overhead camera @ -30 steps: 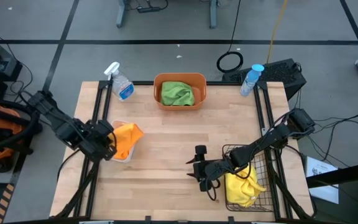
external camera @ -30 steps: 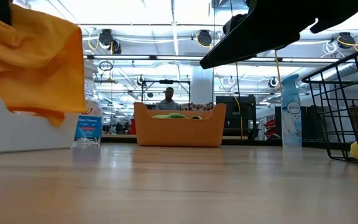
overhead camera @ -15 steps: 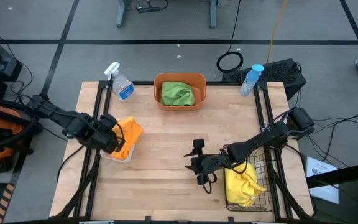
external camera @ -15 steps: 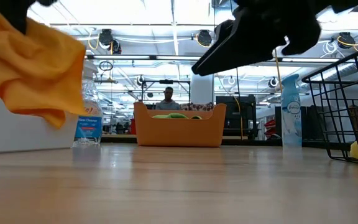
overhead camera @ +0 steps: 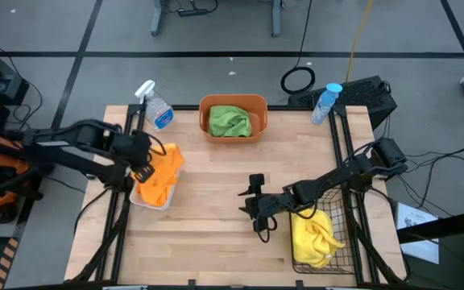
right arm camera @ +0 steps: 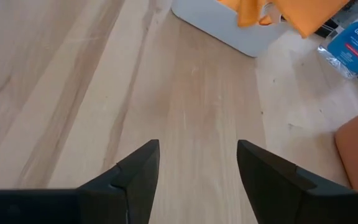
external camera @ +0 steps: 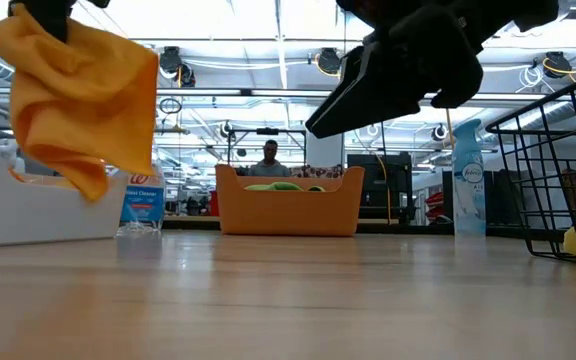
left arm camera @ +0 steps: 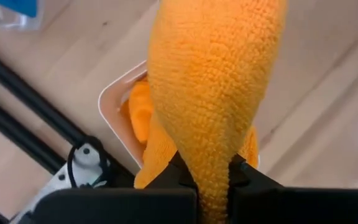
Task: Sort microfiber towel by color & place in baskets
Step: Put the orange microfiber cloth into the white bin
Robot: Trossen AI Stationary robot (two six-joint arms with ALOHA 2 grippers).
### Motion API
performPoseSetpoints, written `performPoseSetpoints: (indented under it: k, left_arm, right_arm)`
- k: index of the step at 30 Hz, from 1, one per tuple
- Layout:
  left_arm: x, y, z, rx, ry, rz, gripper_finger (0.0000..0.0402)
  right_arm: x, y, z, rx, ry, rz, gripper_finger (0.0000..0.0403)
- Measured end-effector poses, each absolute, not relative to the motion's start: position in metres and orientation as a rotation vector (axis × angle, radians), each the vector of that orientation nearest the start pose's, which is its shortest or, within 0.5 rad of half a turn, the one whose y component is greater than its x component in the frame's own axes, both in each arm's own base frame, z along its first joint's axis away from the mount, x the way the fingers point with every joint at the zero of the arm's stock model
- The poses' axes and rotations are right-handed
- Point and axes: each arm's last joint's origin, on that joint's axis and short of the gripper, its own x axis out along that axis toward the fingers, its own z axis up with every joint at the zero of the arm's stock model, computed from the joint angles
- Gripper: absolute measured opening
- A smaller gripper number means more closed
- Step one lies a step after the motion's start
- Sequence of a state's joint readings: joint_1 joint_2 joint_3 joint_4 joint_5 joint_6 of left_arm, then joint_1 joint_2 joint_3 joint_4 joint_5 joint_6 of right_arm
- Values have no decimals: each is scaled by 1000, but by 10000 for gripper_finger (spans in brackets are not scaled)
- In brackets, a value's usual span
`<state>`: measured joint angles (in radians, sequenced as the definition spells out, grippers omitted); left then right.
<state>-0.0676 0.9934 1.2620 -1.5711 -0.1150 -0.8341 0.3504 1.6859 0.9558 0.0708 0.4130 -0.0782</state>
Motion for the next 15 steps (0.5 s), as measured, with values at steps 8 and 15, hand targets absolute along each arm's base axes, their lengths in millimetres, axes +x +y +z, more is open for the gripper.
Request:
performPoseSetpoints:
  k: [8, 15]
  left_arm:
    - [107, 12, 350, -573, 1204, 506, 11]
    - [97, 7, 302, -716, 1369, 539, 11]
  right_arm:
    - [331, 108, 190, -278, 607, -50, 208]
    - [330, 110, 189, -248, 611, -56, 208]
